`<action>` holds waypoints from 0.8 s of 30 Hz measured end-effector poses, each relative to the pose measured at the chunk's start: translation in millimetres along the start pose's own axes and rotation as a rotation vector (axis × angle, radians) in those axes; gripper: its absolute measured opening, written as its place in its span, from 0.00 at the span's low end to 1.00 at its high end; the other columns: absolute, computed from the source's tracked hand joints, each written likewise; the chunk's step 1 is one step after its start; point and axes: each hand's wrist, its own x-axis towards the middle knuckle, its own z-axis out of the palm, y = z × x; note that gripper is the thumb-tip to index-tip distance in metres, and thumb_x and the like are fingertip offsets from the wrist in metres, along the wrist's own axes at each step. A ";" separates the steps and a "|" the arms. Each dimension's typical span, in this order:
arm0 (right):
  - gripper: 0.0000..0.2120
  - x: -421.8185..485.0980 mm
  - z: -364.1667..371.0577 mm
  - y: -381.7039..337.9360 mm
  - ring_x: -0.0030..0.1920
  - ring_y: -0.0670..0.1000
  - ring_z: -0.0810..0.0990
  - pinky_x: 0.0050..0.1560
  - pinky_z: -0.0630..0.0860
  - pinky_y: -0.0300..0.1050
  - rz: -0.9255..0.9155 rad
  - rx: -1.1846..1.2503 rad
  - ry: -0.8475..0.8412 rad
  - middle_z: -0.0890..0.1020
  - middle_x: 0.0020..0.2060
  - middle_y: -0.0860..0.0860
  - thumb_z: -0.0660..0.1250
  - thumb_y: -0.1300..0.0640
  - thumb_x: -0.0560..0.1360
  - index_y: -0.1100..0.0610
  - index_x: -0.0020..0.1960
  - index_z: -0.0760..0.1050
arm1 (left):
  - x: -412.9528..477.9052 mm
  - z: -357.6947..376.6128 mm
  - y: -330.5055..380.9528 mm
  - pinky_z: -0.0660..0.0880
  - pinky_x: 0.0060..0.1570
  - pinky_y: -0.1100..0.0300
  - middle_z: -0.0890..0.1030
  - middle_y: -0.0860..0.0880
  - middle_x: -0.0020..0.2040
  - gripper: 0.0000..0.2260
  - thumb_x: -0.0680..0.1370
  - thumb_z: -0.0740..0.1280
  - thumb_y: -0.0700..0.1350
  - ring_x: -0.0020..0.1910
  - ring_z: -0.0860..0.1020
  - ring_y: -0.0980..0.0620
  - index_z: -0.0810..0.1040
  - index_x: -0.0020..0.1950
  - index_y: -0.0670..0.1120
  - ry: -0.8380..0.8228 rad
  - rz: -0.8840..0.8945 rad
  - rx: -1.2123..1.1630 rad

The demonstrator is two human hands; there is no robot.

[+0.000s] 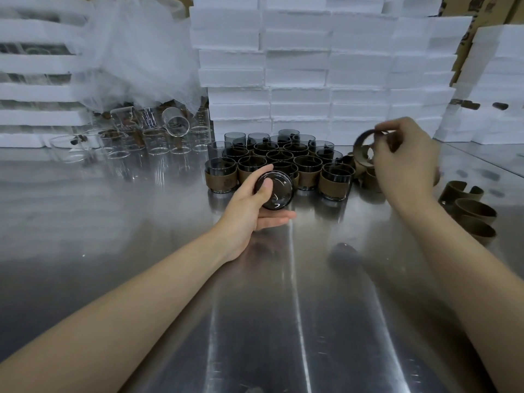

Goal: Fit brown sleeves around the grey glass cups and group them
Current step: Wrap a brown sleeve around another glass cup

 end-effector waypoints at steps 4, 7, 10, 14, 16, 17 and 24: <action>0.10 -15.9 6.9 -31.7 0.39 0.51 0.82 0.47 0.78 0.51 -0.068 0.203 -0.070 0.83 0.35 0.50 0.67 0.50 0.75 0.54 0.38 0.75 | -1.8 0.9 -0.5 0.82 0.38 0.61 0.80 0.49 0.59 0.14 0.81 0.62 0.46 0.41 0.85 0.39 0.74 0.67 0.54 0.002 0.045 0.016; 0.18 -26.7 12.9 -40.4 0.33 0.53 0.81 0.46 0.77 0.55 -0.108 0.172 -0.152 0.80 0.26 0.50 0.68 0.49 0.75 0.56 0.30 0.72 | -1.9 1.5 -0.6 0.82 0.38 0.61 0.80 0.51 0.59 0.13 0.81 0.64 0.47 0.40 0.85 0.39 0.75 0.65 0.55 0.014 0.060 0.013; 0.19 -33.6 17.8 -41.6 0.34 0.60 0.81 0.43 0.77 0.56 -0.134 0.184 -0.204 0.79 0.26 0.59 0.67 0.53 0.75 0.63 0.31 0.71 | -1.6 2.1 -1.0 0.82 0.38 0.60 0.81 0.51 0.59 0.13 0.79 0.65 0.48 0.41 0.85 0.38 0.76 0.63 0.56 0.015 0.066 0.011; 0.21 -42.3 22.2 -45.3 0.34 0.65 0.78 0.44 0.73 0.57 -0.218 0.145 -0.281 0.76 0.27 0.65 0.64 0.58 0.76 0.65 0.28 0.64 | -1.2 3.1 -0.6 0.83 0.43 0.55 0.82 0.50 0.58 0.15 0.78 0.66 0.47 0.42 0.84 0.36 0.76 0.64 0.54 0.013 0.079 0.011; 0.21 -47.2 24.5 -46.7 0.33 0.62 0.75 0.41 0.72 0.57 -0.249 0.118 -0.311 0.75 0.28 0.63 0.64 0.59 0.76 0.63 0.27 0.64 | -1.1 3.6 0.3 0.82 0.49 0.49 0.81 0.47 0.61 0.16 0.82 0.63 0.42 0.44 0.84 0.36 0.73 0.69 0.52 0.006 0.078 0.026; 0.20 -49.0 25.8 -46.8 0.33 0.61 0.74 0.41 0.72 0.57 -0.248 0.109 -0.322 0.75 0.29 0.62 0.64 0.59 0.76 0.64 0.27 0.64 | -1.3 3.5 1.1 0.81 0.53 0.47 0.80 0.46 0.62 0.17 0.82 0.61 0.40 0.46 0.84 0.36 0.72 0.71 0.51 0.000 0.076 0.041; 0.22 -52.6 27.1 -47.0 0.31 0.61 0.71 0.37 0.70 0.54 -0.272 0.122 -0.319 0.72 0.26 0.62 0.65 0.62 0.73 0.59 0.25 0.58 | -7.8 8.3 8.0 0.78 0.58 0.42 0.80 0.42 0.62 0.26 0.77 0.63 0.57 0.50 0.83 0.35 0.70 0.73 0.47 -0.023 0.078 0.142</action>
